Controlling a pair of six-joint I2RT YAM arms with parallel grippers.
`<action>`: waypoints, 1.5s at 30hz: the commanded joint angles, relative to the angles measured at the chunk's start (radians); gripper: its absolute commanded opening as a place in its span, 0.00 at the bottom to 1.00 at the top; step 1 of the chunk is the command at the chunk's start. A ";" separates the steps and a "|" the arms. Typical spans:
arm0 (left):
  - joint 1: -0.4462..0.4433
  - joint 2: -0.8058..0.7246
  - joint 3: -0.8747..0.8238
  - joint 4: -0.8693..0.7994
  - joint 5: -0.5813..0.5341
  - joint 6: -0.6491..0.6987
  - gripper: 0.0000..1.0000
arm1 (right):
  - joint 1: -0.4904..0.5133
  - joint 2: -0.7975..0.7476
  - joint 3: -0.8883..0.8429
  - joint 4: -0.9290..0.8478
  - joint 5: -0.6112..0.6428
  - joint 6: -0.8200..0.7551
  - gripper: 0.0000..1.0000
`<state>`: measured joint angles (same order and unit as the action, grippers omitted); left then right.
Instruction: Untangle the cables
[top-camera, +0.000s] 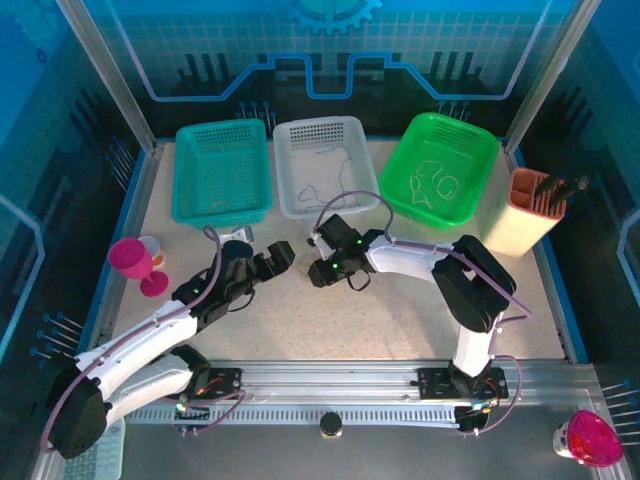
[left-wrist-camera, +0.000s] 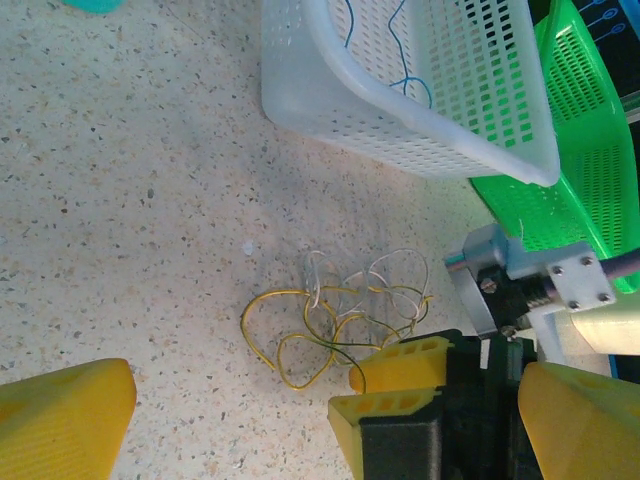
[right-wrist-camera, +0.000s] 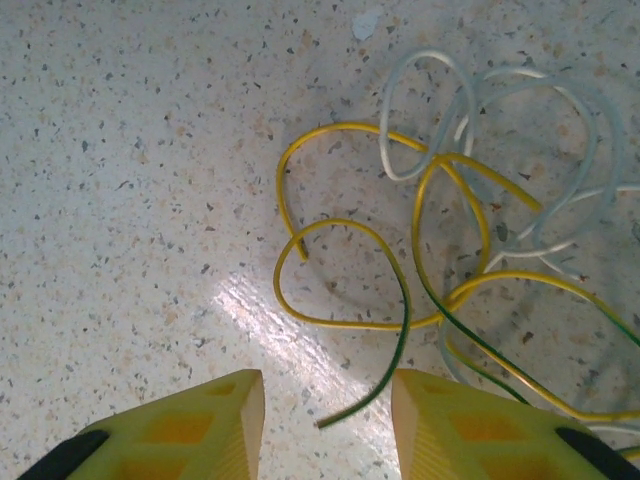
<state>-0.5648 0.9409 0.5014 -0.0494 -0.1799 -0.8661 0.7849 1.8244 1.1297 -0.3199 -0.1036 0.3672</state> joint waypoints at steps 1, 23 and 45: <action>0.009 -0.023 -0.019 -0.028 -0.016 -0.010 0.99 | 0.009 0.017 0.036 0.004 0.008 -0.006 0.25; 0.011 -0.060 -0.069 0.048 0.022 0.055 0.99 | -0.023 -0.299 0.069 -0.073 -0.056 0.008 0.00; 0.010 0.003 -0.008 0.310 0.307 0.305 0.99 | -0.074 -0.419 0.230 -0.151 -0.130 -0.033 0.00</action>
<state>-0.5591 0.9440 0.4488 0.2134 0.0845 -0.6121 0.7250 1.4319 1.3281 -0.4454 -0.1993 0.3462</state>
